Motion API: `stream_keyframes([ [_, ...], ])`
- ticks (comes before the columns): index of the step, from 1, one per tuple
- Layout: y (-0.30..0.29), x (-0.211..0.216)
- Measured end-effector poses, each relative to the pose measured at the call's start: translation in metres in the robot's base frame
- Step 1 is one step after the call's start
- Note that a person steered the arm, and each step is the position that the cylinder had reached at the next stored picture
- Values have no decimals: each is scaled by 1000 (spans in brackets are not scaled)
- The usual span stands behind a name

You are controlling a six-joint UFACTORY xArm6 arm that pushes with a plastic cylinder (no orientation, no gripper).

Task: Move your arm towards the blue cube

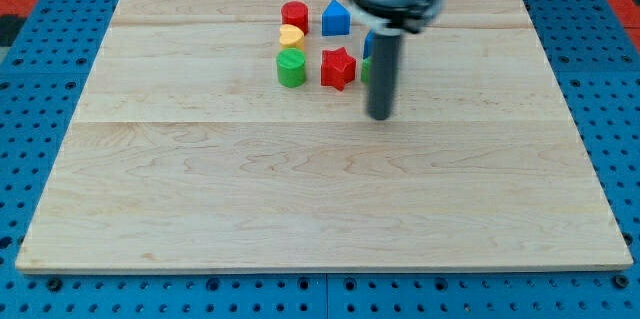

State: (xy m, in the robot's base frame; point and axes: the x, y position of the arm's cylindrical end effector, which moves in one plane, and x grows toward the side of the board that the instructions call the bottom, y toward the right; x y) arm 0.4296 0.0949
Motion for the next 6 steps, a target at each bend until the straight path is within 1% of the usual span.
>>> stream_keyframes([
  [1,52,1],
  [3,53,-71],
  [4,41,-91],
  [6,-24,-91],
])
